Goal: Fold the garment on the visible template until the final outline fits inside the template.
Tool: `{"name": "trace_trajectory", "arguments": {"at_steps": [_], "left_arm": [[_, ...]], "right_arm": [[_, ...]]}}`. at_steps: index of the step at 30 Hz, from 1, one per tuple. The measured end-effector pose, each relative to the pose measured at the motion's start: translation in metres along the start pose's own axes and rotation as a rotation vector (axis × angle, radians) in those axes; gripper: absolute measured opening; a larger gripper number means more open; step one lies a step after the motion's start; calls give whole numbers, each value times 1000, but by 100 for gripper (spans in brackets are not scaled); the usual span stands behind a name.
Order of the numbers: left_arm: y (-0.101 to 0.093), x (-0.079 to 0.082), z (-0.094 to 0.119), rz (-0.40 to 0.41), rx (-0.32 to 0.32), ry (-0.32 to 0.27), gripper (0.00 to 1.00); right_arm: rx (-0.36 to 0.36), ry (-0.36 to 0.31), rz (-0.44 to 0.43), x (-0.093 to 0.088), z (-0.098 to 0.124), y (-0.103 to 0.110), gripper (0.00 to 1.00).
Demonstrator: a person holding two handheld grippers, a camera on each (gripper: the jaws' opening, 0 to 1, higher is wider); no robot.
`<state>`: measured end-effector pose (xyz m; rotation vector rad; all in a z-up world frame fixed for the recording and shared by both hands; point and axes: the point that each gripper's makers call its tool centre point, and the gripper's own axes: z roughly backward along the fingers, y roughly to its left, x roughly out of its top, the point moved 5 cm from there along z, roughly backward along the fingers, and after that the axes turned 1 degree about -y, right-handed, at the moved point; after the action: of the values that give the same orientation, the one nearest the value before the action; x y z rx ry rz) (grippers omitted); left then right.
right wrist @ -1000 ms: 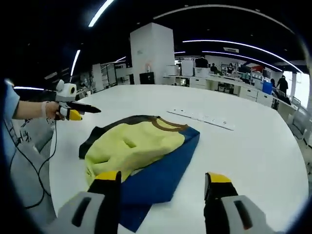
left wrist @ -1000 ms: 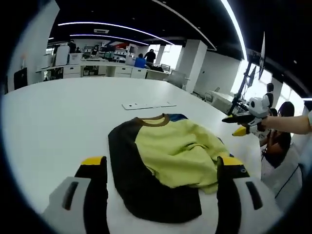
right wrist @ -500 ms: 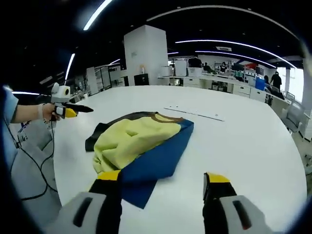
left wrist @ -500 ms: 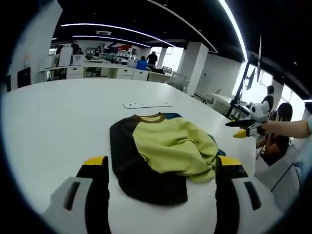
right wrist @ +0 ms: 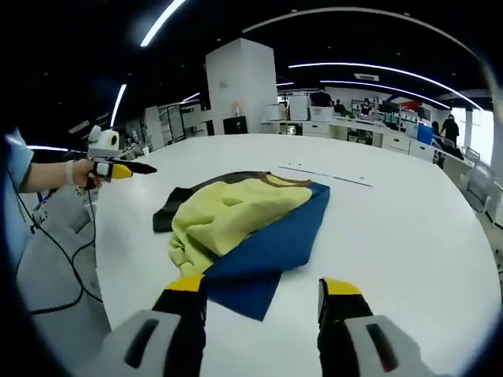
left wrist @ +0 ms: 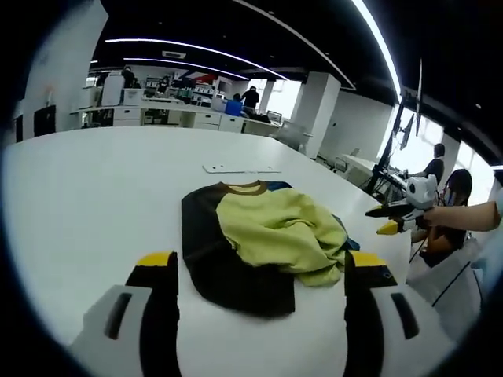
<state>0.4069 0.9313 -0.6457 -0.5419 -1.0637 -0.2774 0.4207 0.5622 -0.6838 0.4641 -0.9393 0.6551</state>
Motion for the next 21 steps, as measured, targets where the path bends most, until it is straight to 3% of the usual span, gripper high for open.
{"name": "trace_trajectory", "arguments": {"at_steps": [11, 14, 21], "left_arm": [[0, -16, 10, 25, 10, 8, 82], [-2, -18, 14, 37, 12, 2, 82], [-1, -25, 22, 60, 25, -4, 80]], "right_arm": [[40, 14, 28, -10, -11, 23, 26], [45, 62, 105, -18, -16, 26, 22], [64, 114, 126, -38, -26, 34, 16]]}}
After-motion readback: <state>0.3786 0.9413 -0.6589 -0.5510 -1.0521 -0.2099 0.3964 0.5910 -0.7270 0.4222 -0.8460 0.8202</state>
